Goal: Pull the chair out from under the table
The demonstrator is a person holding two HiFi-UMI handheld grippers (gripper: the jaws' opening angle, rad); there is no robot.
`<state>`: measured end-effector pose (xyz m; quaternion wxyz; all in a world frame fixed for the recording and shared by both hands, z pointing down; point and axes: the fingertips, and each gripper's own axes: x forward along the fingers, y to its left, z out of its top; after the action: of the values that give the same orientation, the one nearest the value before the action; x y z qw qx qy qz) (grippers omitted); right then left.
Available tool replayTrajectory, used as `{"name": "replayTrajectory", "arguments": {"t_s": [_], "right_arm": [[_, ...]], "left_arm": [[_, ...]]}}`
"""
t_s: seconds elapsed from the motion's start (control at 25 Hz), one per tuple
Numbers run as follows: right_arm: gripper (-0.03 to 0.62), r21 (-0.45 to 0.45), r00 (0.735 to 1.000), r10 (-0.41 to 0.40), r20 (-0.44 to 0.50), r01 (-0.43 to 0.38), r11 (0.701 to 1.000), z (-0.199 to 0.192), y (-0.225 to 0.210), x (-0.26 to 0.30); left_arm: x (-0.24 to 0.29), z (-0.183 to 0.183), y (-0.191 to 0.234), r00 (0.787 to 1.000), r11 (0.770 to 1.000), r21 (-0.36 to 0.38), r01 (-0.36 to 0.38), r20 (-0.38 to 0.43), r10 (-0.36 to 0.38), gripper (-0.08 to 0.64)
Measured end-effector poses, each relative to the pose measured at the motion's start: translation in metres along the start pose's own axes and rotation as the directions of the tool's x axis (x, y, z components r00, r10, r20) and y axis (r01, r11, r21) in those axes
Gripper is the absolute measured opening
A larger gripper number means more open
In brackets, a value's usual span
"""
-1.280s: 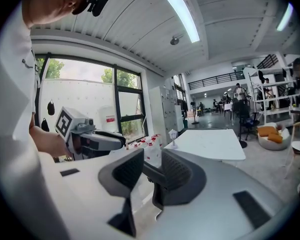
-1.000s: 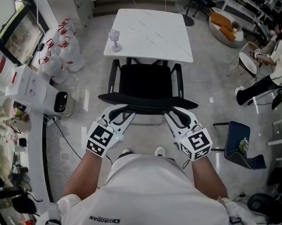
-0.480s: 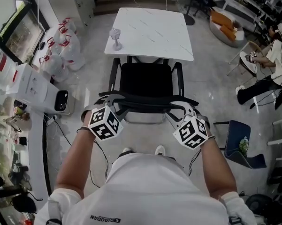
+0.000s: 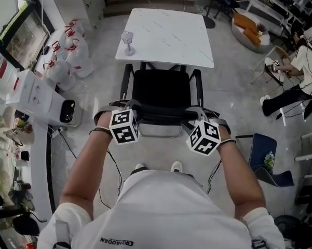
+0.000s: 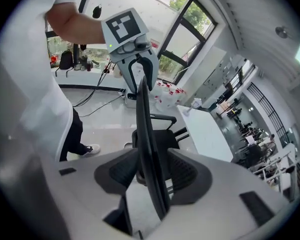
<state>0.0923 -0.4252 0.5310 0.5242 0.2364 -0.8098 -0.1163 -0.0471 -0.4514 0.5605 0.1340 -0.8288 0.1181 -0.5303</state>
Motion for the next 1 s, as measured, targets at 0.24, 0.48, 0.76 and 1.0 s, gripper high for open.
{"name": "replayTrajectory", "arguments": {"t_s": [0.24,0.48,0.76,1.0], "right_arm": [[0.196,-0.063,0.993,0.063,-0.099,-0.069,0.996,-0.019,0.005,0.034],[0.204,-0.096,0.986,0.101,-0.13,-0.114,0.989,-0.019,0.008,0.05],[0.204,-0.13,0.977,0.131,-0.168,-0.154,0.98,-0.03,0.013,0.07],[0.161,-0.182,0.965,0.1,-0.243,-0.146,0.972,-0.041,0.011,0.08]], "left_arm": [[0.026,-0.015,-0.007,0.992,0.996,0.005,0.091,-0.084,-0.09,0.181],[0.04,-0.016,-0.009,0.984,0.99,0.037,0.138,-0.12,-0.133,0.19],[0.067,-0.022,-0.012,0.973,0.985,0.068,0.161,-0.177,-0.147,0.179],[0.074,-0.03,-0.011,0.958,0.98,0.096,0.172,-0.247,-0.144,0.146]]}}
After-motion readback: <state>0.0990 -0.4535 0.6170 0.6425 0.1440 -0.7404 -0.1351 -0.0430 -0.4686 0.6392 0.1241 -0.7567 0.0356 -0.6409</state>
